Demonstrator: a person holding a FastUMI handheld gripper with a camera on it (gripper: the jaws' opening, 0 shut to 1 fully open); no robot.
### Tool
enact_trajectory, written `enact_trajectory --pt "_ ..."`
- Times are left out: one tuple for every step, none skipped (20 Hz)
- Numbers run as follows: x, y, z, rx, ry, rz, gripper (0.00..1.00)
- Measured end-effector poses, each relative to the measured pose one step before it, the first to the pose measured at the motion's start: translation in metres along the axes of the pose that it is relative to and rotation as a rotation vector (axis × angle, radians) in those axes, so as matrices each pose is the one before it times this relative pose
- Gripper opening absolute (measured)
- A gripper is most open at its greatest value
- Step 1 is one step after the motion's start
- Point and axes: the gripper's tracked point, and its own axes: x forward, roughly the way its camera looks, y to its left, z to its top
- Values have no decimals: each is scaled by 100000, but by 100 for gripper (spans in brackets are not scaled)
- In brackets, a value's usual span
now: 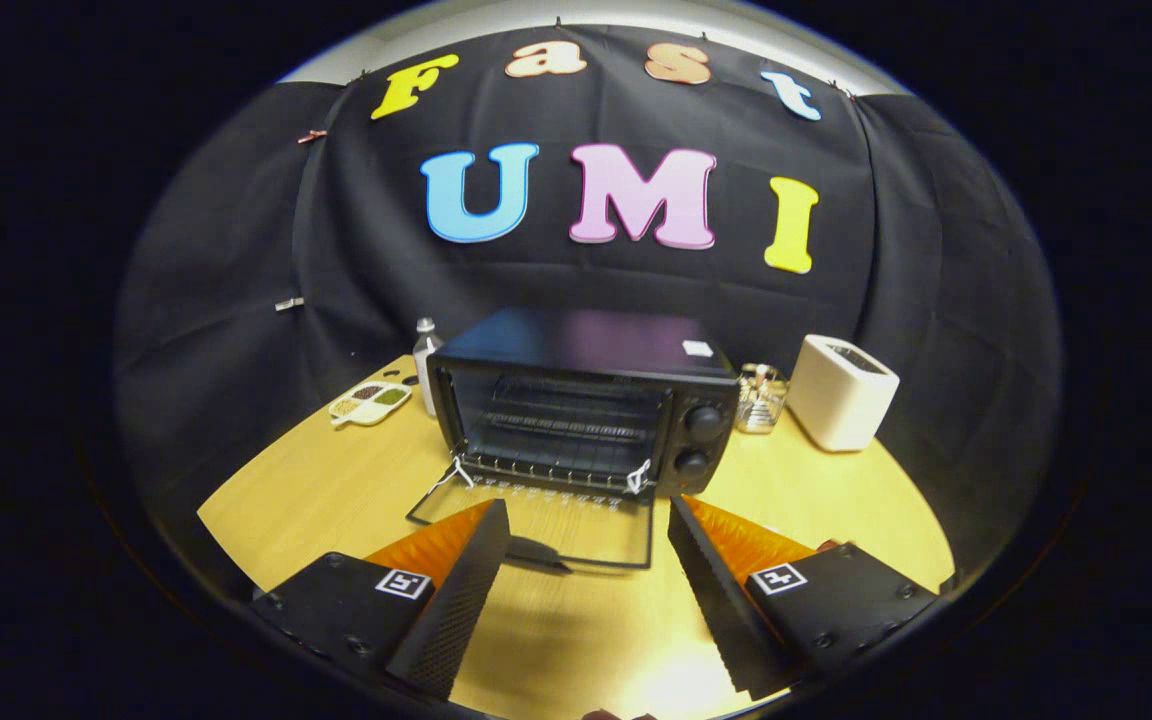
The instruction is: Open the toaster oven, put the food inside, and close the toaster oven door.
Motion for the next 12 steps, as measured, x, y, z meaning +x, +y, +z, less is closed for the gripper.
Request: enact_trajectory --pt "-683 -1098 1044 -988 -2641 -830 99" --pt "-608 -1113 1016 -1064 -2281 -734 98" --pt "-420 -1231 771 -846 -1559 -1102 98" --pt "-329 -1246 553 -198 -892 -987 97" --pt "-155 -1154 433 464 -432 -809 98" --pt "-124 -1211 387 1086 -142 -962 98" --pt "-14 -1214 184 1314 39 -999 98" --pt "92 -1326 -21 1109 416 -1242 98" --pt "301 -1270 -244 1118 1266 -934 98" --pt "213 -1081 -385 1359 1780 -243 98" --pt "399 -1058 -512 1495 2164 309 98" --pt "297 -1067 -640 1196 2382 254 98"
